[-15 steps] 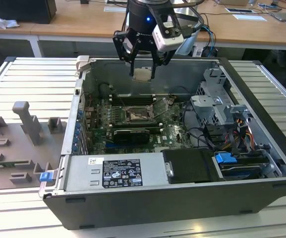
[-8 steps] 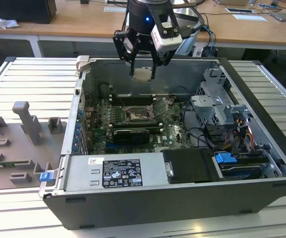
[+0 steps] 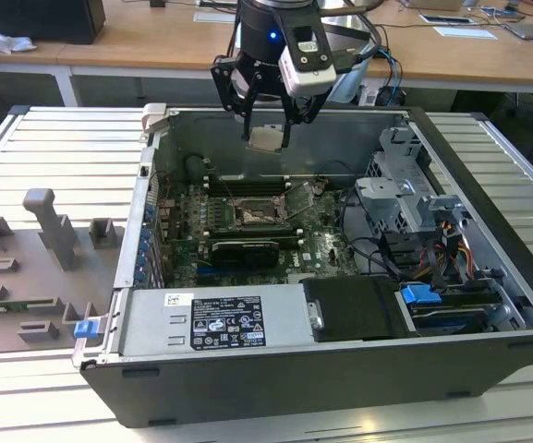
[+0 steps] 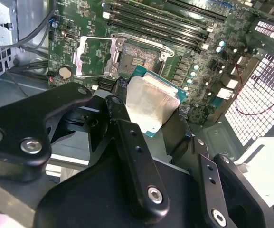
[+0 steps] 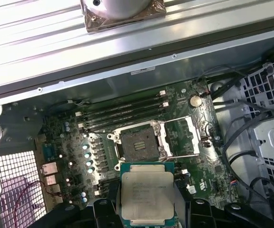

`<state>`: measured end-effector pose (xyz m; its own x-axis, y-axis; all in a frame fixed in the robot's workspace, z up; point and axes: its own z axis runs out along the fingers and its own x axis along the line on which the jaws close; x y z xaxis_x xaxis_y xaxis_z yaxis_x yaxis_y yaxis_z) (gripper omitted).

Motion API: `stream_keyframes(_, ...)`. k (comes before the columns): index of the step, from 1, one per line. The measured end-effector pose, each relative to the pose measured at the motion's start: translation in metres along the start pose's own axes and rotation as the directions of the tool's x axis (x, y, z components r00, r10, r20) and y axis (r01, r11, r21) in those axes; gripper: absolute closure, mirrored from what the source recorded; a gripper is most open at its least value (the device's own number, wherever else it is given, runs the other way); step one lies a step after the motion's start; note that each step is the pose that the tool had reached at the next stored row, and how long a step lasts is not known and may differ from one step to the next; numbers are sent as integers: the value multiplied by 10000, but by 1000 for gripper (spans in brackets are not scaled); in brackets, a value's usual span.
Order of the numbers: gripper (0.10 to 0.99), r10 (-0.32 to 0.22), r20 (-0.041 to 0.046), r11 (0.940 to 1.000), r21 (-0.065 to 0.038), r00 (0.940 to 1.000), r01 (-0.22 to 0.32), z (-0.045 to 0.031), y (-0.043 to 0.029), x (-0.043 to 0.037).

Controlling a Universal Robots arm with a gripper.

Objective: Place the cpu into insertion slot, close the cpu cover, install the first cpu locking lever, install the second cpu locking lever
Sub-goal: 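Place the cpu into insertion slot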

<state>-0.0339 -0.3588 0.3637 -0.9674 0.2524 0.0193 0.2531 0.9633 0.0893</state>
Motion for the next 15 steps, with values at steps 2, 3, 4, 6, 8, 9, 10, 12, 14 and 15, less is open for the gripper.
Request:
stream_keyframes(2, 549, 184, 16, 9998, -4, 9998, -184, 0, 0, 0)
stream_keyframes(3, 549, 224, 20, 9997, -4, 9997, -224, 0, 0, 0)
stream_keyframes(4, 549, 276, 24, 9996, -5, 9996, -276, 0, 0, 0)
stream_keyframes(6, 549, 363, 32, 9993, -7, 9993, -363, 1, 0, 0)
stream_keyframes(8, 549, 470, 41, 9989, -9, 9989, -470, 2, -1, 0)
stream_keyframes(9, 549, 513, 45, 9987, -10, 9987, -512, 2, -1, 0)
stream_keyframes(10, 549, 586, 52, 9983, -12, 9983, -586, 3, 0, 0)
stream_keyframes(12, 549, 714, 63, 9975, -16, 9974, -713, 5, -1, 0)
stream_keyframes(14, 549, 929, 82, 9957, -21, 9956, -929, 8, -1, 0)
stream_keyframes(15, 549, 987, 87, 9951, -23, 9951, -987, 8, -1, 0)
